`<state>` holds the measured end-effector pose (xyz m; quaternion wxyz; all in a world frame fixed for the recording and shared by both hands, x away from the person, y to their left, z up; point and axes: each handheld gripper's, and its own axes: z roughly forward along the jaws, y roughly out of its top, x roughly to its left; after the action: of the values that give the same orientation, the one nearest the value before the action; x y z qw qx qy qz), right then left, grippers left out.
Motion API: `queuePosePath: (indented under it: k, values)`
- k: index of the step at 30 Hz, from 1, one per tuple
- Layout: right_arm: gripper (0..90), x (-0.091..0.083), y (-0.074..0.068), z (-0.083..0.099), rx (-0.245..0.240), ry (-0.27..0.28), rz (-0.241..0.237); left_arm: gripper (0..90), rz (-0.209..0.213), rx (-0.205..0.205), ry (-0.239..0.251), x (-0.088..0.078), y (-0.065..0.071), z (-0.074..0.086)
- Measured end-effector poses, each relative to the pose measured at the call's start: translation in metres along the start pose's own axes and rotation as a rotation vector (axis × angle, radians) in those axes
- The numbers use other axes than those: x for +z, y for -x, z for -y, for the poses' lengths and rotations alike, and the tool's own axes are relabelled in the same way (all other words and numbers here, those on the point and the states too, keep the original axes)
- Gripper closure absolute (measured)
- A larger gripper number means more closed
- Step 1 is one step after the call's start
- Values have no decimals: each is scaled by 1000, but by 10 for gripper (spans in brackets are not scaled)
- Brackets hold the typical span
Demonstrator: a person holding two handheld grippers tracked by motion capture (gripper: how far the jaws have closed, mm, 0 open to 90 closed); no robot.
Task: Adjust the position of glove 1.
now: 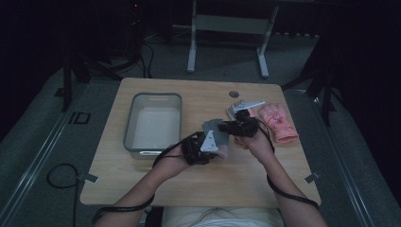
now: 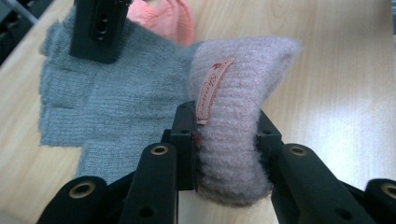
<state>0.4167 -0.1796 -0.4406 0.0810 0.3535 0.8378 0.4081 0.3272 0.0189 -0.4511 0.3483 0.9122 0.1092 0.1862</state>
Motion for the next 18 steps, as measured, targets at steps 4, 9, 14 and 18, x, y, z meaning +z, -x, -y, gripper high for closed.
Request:
queuePosePath:
  k: [4, 9, 14, 18]
  values:
    - [731, 2, -2, -14, -3, 10, -19, 694, -8, -7, 4, -10, -8, -1]
    - [731, 5, -8, -34, -24, 18, -24, 694, -27, 11, -22, -26, -22, -3]
    - [731, 10, -14, -53, -37, 30, -33, 694, -53, 9, -40, -42, -35, -3]
    - [731, 19, -21, -68, -52, 32, -35, 694, -76, 22, -62, -51, -41, 0]
